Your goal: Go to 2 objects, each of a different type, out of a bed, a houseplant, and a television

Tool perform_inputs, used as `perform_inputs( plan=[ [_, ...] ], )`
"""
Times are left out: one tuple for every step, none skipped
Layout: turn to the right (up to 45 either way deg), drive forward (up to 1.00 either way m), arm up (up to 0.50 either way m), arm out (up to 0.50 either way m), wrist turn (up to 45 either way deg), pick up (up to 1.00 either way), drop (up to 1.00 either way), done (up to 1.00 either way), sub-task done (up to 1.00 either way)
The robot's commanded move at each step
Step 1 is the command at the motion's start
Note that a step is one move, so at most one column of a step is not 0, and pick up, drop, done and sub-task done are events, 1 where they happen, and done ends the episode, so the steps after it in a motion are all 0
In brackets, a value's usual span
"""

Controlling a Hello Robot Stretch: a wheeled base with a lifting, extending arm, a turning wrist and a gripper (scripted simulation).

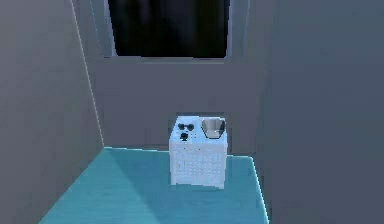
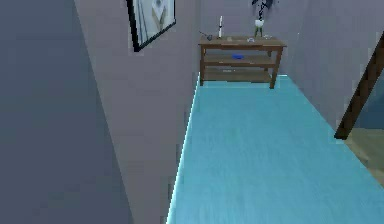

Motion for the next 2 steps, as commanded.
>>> perform_inputs(
  plan=[
    [3.0,0.0,0.0,0.0,0.0,0.0,0.0,0.0,0.0],
    [0.0,0.85,0.0,0.0,0.0,0.0,0.0,0.0,0.0]
  ],
)
